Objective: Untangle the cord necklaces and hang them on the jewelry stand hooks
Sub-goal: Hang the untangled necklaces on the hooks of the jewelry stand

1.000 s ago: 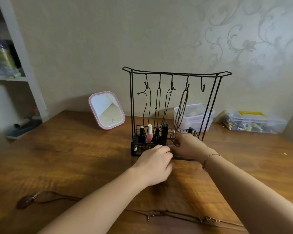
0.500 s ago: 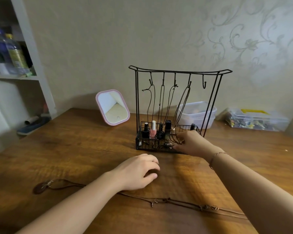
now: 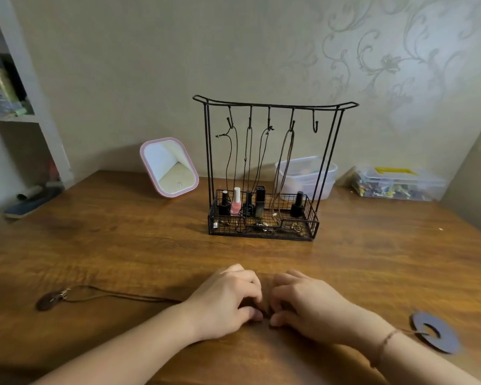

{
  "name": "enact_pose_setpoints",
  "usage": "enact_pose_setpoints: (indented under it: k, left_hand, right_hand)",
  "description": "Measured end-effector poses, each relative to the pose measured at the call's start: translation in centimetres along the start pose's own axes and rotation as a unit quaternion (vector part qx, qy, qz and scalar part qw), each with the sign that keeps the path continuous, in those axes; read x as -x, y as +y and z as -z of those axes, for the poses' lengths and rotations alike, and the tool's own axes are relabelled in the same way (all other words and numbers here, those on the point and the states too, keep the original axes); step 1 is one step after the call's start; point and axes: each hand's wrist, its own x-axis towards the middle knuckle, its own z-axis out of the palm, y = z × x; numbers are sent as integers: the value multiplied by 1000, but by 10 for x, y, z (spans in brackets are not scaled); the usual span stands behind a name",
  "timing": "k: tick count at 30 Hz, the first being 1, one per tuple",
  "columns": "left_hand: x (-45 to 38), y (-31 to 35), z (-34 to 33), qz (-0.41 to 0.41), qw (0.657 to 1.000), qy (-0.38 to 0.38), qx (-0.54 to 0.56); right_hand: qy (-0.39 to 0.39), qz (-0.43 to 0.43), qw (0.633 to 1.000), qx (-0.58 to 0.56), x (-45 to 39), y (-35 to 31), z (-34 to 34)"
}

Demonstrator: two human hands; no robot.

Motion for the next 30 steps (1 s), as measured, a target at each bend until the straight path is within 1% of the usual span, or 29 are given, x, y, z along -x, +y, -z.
enact_pose_setpoints:
  k: [3,5,7,8,10,11,12,14,16,18,19,20,21,22,23,24,26,27,28,30]
  left_hand:
    - [-1,5,-8,-8,999,16,-36]
    - [-2,12,-12,-5,998,24,-66]
    - [-5,19,-13,16,997,25,-76]
    - [-6,23,-12,35,997,34,-63]
    - [-13,27,-9,77,995,59,2]
    - [-17,28,-7,90,993,69,42]
    - [-21,28,-3,96,990,73,75]
    - [-28,29,7,91,987,69,112]
    - [-34,28,22,73,989,60,115]
    - [-39,24,35,58,992,61,95]
    - [-42,24,41,55,992,65,91]
    - [-45,24,45,49,992,70,88]
    - [-50,26,49,40,993,74,83]
    - [-54,29,51,30,994,77,78]
    - [-59,32,53,21,994,81,77]
    - [-63,36,55,16,993,90,78]
    - [-71,41,62,9,990,112,85]
    - [-76,42,67,2,989,118,91]
    - [-82,42,72,-5,988,118,96]
    - [-94,46,85,-18,991,94,99]
  right_hand:
    - [34,-19,998,52,3,-8,-12]
    - [64,-50,996,23,3,-10,-14]
    - [82,-80,992,-59,2,-13,-8]
    - [87,-96,985,-115,0,-14,-4]
    - [97,-127,957,-242,-1,-17,6]
    - [108,-138,944,-279,-1,-18,14]
    - [122,-143,942,-279,0,-18,21]
    - [161,-152,959,-179,1,-12,36]
    - [194,-158,965,-82,4,1,49]
    - [207,-165,963,-54,7,18,57]
    - [197,-159,966,-59,8,25,58]
    - [167,-142,972,-86,7,30,59]
    - [124,-113,974,-150,4,30,60]
    - [89,-74,965,-236,1,27,59]
    - [81,-41,944,-316,-3,25,58]
    - [93,-23,919,-383,-6,23,57]
    - [128,-15,873,-471,-8,21,61]
    - [140,-22,861,-488,-8,21,66]
    - [152,-30,866,-476,-7,23,72]
    - [174,-27,903,-393,-5,30,89]
